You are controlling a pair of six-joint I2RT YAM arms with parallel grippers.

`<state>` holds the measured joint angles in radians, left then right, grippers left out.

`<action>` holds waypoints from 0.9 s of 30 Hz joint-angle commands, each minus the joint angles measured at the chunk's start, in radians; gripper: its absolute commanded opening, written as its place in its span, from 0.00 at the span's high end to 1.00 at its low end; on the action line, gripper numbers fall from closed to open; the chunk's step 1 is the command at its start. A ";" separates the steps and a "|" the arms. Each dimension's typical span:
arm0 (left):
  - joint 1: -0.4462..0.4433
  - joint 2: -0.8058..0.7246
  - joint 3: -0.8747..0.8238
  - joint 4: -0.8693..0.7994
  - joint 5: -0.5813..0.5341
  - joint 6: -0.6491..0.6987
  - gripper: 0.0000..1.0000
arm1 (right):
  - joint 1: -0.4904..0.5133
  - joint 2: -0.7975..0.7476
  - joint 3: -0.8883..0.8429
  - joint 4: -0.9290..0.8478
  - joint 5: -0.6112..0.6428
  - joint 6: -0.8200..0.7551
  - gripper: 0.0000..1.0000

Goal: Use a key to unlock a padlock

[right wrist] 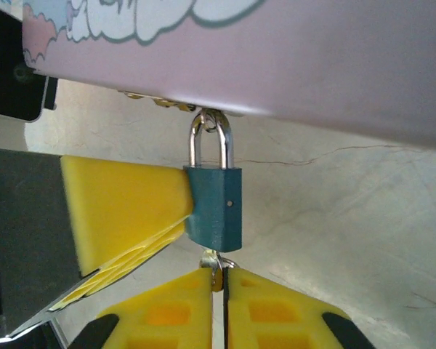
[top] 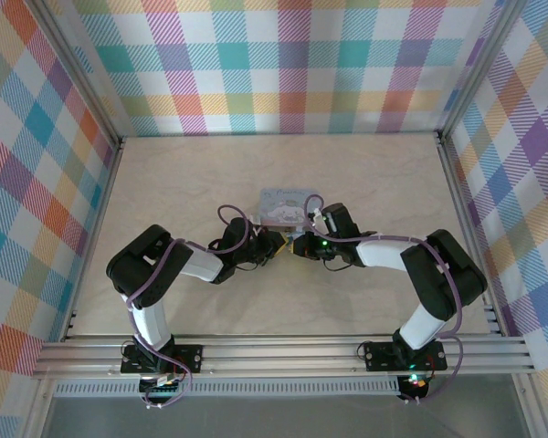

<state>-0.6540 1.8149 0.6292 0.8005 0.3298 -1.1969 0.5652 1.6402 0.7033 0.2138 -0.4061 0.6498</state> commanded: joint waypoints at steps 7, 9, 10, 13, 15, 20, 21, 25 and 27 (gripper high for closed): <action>-0.014 -0.022 0.018 -0.030 -0.015 -0.015 0.96 | -0.007 -0.082 -0.026 -0.019 0.039 -0.071 0.66; -0.015 -0.020 0.020 -0.031 -0.017 -0.016 0.96 | -0.008 -0.108 -0.029 -0.044 0.076 -0.104 0.61; -0.014 -0.020 0.019 -0.032 -0.017 -0.018 0.96 | -0.008 -0.123 -0.030 -0.056 0.093 -0.128 0.60; -0.015 -0.020 0.020 -0.036 -0.020 -0.026 0.96 | -0.007 -0.183 -0.043 -0.077 0.157 -0.219 0.57; -0.014 -0.020 0.023 -0.040 -0.020 -0.028 0.96 | 0.004 -0.245 -0.062 -0.074 0.221 -0.299 0.56; -0.015 -0.020 0.033 -0.053 -0.024 -0.032 0.96 | 0.098 -0.375 -0.128 -0.008 0.405 -0.571 0.49; -0.015 -0.022 0.033 -0.052 -0.025 -0.033 0.95 | 0.124 -0.390 -0.145 0.014 0.441 -0.630 0.49; -0.015 -0.024 0.033 -0.065 -0.031 -0.031 0.96 | 0.229 -0.395 -0.236 0.174 0.582 -0.872 0.48; -0.015 -0.026 0.033 -0.068 -0.031 -0.031 0.95 | 0.256 -0.363 -0.262 0.242 0.624 -0.941 0.49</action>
<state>-0.6598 1.8111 0.6518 0.7757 0.3271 -1.2156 0.7895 1.2499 0.4812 0.3191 0.0864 -0.0685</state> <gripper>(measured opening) 0.050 0.517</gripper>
